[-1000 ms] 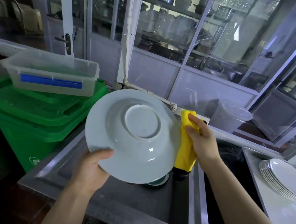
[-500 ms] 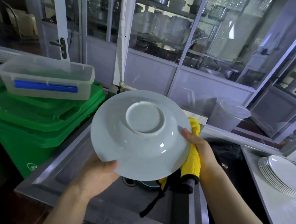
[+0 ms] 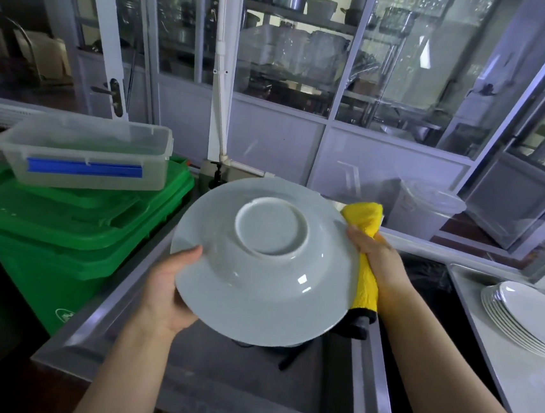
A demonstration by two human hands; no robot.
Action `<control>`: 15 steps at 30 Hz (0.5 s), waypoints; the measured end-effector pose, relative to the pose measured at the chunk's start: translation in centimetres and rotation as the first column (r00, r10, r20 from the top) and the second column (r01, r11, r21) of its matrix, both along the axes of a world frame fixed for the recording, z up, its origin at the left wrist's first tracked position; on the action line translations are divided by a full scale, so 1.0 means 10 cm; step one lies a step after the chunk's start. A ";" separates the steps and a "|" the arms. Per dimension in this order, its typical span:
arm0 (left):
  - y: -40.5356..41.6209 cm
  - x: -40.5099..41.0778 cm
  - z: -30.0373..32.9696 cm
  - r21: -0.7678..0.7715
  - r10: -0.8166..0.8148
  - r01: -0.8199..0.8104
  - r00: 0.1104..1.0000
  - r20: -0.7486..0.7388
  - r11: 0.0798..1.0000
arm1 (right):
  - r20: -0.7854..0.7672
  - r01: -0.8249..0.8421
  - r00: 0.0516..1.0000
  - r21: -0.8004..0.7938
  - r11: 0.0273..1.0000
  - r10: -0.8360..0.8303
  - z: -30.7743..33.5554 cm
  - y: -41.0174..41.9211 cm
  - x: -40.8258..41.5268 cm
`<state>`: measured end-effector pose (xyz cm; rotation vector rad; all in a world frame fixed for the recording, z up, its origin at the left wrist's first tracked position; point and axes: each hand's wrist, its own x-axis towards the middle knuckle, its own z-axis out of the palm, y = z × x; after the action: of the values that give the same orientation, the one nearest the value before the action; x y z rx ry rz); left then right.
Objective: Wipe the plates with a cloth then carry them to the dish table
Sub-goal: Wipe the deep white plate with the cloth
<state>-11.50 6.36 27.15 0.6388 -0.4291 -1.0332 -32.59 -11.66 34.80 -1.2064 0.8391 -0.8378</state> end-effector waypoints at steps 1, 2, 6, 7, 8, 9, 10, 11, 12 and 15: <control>0.00 -0.05 -0.01 0.010 0.034 -0.033 0.999 -0.011 0.999 | -0.048 0.090 0.994 -0.102 0.991 -0.095 -0.01 -0.01 0.01; -0.01 -0.10 -0.01 0.029 0.065 -0.065 0.998 -0.023 0.997 | -0.104 0.161 0.977 -0.227 0.961 -0.188 -0.01 -0.03 0.02; -0.07 -0.32 0.14 -0.002 0.091 -0.091 0.995 0.030 0.996 | -0.459 -0.084 0.808 -0.710 0.700 -0.369 -0.06 0.01 0.06; -0.09 -0.37 0.17 -0.015 0.110 -0.110 0.993 0.047 0.994 | -0.535 -0.199 0.757 -0.735 0.648 -0.375 -0.08 0.07 0.09; -0.11 -0.42 0.20 -0.027 0.143 -0.142 0.988 0.056 0.990 | -0.581 -0.280 0.724 -0.740 0.612 -0.371 -0.12 0.13 0.13; -0.14 -0.45 0.21 -0.041 0.177 -0.175 0.982 0.059 0.984 | -0.607 -0.337 0.706 -0.741 0.581 -0.364 -0.14 0.22 0.18; -0.17 -0.47 0.22 -0.053 0.208 -0.205 0.976 0.064 0.977 | -0.618 -0.376 0.703 -0.743 0.554 -0.351 -0.17 0.30 0.22; -0.19 -0.49 0.22 -0.065 0.237 -0.233 0.969 0.075 0.970 | -0.624 -0.402 0.704 -0.744 0.533 -0.340 -0.20 0.38 0.27; -0.20 -0.51 0.22 -0.077 0.262 -0.257 0.962 0.074 0.964 | -0.620 -0.414 0.713 -0.749 0.517 -0.328 -0.22 0.45 0.30; -0.23 -0.54 0.24 -0.075 0.323 -0.320 0.946 0.035 0.944 | -0.581 -0.407 0.755 -0.778 0.478 -0.302 -0.22 0.63 0.37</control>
<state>-16.87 4.10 29.57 0.6480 -0.3835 -0.6905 -28.90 -5.38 32.63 -2.6086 0.9167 -0.7910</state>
